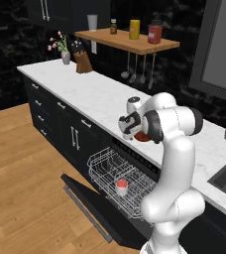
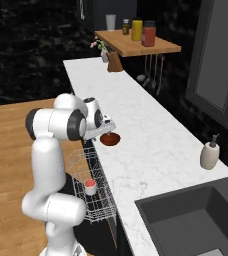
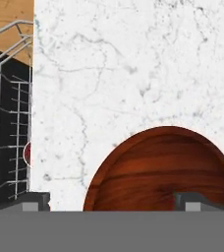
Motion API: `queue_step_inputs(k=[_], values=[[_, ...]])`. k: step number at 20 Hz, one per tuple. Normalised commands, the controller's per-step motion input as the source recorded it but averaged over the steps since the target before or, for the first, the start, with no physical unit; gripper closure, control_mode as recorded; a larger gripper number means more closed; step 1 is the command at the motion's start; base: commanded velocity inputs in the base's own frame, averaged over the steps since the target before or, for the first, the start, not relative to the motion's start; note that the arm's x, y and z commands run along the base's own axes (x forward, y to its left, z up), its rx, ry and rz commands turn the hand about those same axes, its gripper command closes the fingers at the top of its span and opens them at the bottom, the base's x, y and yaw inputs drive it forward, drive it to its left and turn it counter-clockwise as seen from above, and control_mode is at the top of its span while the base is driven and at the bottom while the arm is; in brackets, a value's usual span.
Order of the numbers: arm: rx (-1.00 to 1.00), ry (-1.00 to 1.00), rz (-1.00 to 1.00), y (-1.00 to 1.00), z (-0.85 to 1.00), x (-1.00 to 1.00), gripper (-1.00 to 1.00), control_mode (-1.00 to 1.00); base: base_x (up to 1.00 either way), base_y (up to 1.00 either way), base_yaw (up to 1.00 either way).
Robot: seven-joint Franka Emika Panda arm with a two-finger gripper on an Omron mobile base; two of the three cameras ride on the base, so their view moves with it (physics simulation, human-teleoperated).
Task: Pick up the cup and bowl from the counter, place them in the dishwasher, and close the dishwasher door.
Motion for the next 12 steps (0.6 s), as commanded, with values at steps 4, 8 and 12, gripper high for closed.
queue_step_inputs(k=[4, 8, 12], values=[[0.00, 0.00, 0.00, -0.07, -0.25, 0.03, -1.00, -1.00, 0.00, 0.00, 0.00], [0.00, 0.00, 0.00, -0.08, -0.31, 0.04, -1.00, -1.00, 0.00, 0.00, 0.00], [0.00, 0.00, 0.00, 0.00, -0.34, 0.11, -1.00, -1.00, 0.00, 0.00, 0.00]])
